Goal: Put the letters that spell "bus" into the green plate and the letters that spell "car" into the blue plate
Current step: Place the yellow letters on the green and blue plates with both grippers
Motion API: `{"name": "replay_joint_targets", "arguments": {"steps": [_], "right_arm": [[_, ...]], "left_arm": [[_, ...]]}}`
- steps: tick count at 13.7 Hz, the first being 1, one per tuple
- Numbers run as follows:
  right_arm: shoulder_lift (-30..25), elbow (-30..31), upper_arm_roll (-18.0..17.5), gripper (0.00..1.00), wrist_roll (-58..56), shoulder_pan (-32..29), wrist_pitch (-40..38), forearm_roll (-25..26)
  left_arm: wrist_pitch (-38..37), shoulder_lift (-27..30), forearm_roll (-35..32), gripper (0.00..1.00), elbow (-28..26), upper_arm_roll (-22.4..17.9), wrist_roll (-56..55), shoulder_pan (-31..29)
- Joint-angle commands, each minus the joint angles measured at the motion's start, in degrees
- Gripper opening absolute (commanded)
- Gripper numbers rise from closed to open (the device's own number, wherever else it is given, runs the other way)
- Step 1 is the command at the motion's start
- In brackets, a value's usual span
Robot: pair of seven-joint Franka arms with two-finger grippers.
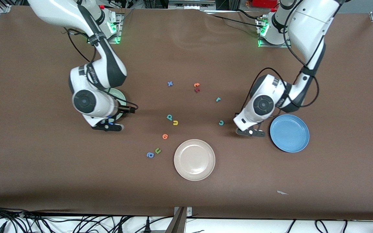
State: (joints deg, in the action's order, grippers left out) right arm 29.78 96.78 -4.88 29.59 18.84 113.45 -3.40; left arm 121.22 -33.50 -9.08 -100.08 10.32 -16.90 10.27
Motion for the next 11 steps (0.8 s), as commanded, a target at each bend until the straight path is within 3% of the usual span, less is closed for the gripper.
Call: {"name": "replay_joint_targets", "arguments": {"steps": [1,3,6,7,9,11], "right_arm": [[7.5,-9.0,-5.2,1.0,7.5,0.0,1.1,0.2],[8.7,-9.4,-5.8,1.0,4.8,2.7,5.9,2.6],[11.1,-9.2,-5.9,1.0,-10.2,4.4,12.4,6.6],[11.3,-8.8,-5.9,1.0,-13.7,5.0,14.1,6.6],[12.0,-8.8,-5.9,0.99,-18.8,6.7,16.5,6.9],[12.1,-7.7,-5.9,0.95,-23.8,8.6,18.2,7.1]], "left_arm": [[-4.3,0.3,-1.8,0.09,4.2,0.0,8.2,-5.8],[-4.1,-0.3,-5.4,0.09,4.4,-0.1,12.5,-10.1],[-3.5,-1.3,-9.3,0.14,4.6,0.0,12.9,-14.8],[-3.5,-1.8,-9.6,0.27,4.6,0.0,13.0,-16.5],[-3.4,-2.2,-9.0,1.0,4.7,0.3,13.0,-16.6],[-3.5,-1.9,-7.6,1.0,5.4,2.2,8.7,-14.7]]}}
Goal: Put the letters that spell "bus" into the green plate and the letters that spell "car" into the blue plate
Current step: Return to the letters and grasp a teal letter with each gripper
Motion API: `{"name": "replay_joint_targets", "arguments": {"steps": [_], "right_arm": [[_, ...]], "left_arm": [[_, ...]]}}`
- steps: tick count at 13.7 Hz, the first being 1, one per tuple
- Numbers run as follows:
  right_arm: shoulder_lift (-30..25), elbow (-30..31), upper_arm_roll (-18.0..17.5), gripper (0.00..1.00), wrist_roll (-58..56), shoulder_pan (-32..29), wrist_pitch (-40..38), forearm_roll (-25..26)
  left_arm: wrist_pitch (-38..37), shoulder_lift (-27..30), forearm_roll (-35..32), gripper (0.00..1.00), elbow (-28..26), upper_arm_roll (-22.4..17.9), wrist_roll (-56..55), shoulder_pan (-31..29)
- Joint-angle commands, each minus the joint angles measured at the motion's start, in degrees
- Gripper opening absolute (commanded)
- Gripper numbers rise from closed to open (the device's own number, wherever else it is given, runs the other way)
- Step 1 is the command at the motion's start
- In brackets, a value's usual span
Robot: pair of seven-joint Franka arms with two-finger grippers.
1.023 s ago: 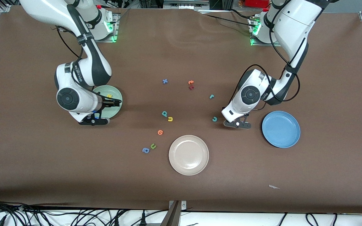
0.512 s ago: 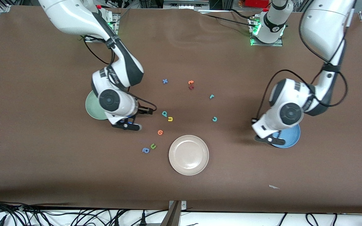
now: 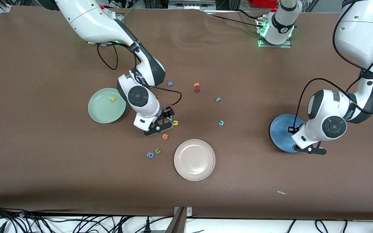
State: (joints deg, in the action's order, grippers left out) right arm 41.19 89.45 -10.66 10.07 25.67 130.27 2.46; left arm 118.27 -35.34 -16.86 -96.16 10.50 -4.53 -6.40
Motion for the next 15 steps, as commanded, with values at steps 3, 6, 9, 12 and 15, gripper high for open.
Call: {"name": "replay_joint_targets", "arguments": {"steps": [3,6,9,12,15], "right_arm": [[0.7,3.6,-0.2,0.75,-10.3,1.8,6.5,1.4],[0.7,7.6,0.0,0.67,-14.6,1.8,12.8,1.5],[1.0,7.9,0.0,0.57,-17.1,1.7,13.6,1.5],[1.6,8.4,0.0,0.47,-17.2,1.7,13.6,1.5],[1.6,8.5,0.0,0.15,-17.1,1.6,13.6,1.5]], "left_arm": [[-0.1,-0.5,9.3,1.0,1.9,4.7,-9.7,5.8],[3.4,-0.7,13.3,1.0,1.7,4.7,-16.3,11.9],[8.8,-3.2,13.2,1.0,1.7,4.7,-25.3,18.3],[12.4,-6.0,12.7,0.96,1.8,4.4,-30.3,21.9],[14.3,-7.3,12.6,0.86,1.7,4.1,-30.5,22.3]]}}
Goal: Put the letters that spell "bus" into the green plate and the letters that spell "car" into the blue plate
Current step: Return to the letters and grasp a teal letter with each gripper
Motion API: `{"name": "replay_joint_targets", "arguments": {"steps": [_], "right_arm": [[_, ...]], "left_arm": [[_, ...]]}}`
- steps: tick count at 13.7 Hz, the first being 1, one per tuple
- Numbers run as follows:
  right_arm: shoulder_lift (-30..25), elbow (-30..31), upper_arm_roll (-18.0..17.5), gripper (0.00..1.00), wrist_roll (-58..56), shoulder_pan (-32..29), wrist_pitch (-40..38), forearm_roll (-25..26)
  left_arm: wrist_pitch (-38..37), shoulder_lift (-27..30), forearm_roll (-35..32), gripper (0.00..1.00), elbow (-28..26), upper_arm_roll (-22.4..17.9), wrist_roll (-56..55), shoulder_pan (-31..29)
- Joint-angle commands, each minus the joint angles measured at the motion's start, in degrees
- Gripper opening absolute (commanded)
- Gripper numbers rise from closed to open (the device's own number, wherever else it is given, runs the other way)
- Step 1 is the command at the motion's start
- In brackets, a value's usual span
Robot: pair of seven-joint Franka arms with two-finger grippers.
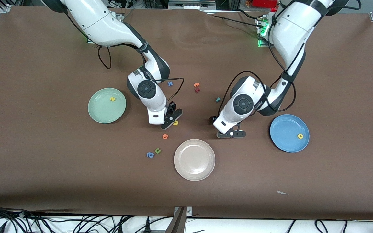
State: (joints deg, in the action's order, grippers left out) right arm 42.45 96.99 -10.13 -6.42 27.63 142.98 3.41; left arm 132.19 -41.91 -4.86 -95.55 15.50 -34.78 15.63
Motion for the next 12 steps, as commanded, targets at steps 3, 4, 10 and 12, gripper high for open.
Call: {"name": "replay_joint_targets", "arguments": {"steps": [3,4,10,12], "right_arm": [[-0.3,1.0,-0.4,0.09,-0.6,-1.0,0.5,0.5],[-1.3,1.0,-0.2,0.09,-0.6,-1.3,0.0,0.5],[-8.8,2.6,-0.2,0.09,-4.4,-12.8,-16.8,-0.5],[-14.2,7.4,0.0,0.09,-4.9,-16.2,-20.6,-0.5]], "left_arm": [[0.4,-0.9,-1.3,0.7,0.6,-0.8,-0.2,0.3],[0.4,-0.9,-1.5,0.67,0.4,-0.8,-0.3,0.3],[-0.3,-1.3,-1.6,0.5,0.1,-0.9,-1.0,1.5],[-0.3,-1.5,-1.6,0.43,0.1,-1.0,-1.0,1.5]]}}
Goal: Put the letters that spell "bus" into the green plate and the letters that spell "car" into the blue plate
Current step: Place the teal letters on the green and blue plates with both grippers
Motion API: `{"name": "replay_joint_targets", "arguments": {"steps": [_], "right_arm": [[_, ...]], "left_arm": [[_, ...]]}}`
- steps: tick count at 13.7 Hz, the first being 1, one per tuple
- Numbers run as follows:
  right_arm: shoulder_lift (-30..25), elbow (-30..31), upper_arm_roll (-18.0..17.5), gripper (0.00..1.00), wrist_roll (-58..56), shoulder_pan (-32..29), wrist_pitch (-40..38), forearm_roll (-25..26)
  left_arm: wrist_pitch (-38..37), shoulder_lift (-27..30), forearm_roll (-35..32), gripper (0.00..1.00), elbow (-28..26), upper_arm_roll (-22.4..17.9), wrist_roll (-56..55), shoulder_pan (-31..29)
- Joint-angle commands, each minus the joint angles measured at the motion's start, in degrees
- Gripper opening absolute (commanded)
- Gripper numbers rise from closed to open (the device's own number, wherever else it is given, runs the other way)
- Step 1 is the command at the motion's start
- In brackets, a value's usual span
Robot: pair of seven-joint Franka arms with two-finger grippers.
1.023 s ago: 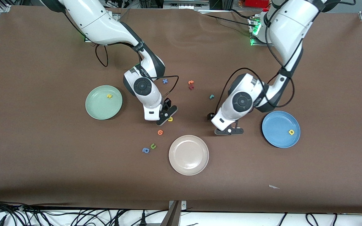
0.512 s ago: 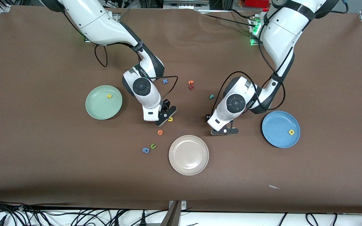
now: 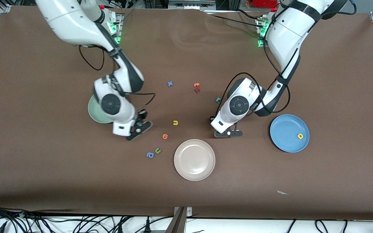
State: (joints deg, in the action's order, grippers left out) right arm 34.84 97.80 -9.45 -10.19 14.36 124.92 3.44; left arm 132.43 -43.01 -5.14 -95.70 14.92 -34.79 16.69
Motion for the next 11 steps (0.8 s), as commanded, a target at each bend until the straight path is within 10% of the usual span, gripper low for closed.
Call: {"name": "replay_joint_targets", "arguments": {"steps": [1,8,11], "right_arm": [[-9.6,9.6,0.3,0.09,-1.1,-3.9,-3.8,-0.5],[-12.7,27.6,12.3,0.2,-1.4,-3.9,5.6,-0.5],[-13.1,27.8,12.3,1.0,1.6,-3.9,5.1,-0.5]], "left_arm": [[-0.5,-0.4,-1.4,0.42,0.3,-0.5,-1.0,0.5],[-0.5,-0.4,-3.4,0.3,0.3,-0.6,-1.1,0.4],[-0.5,-0.4,-3.5,0.25,0.3,-0.6,-1.1,0.5]]}}
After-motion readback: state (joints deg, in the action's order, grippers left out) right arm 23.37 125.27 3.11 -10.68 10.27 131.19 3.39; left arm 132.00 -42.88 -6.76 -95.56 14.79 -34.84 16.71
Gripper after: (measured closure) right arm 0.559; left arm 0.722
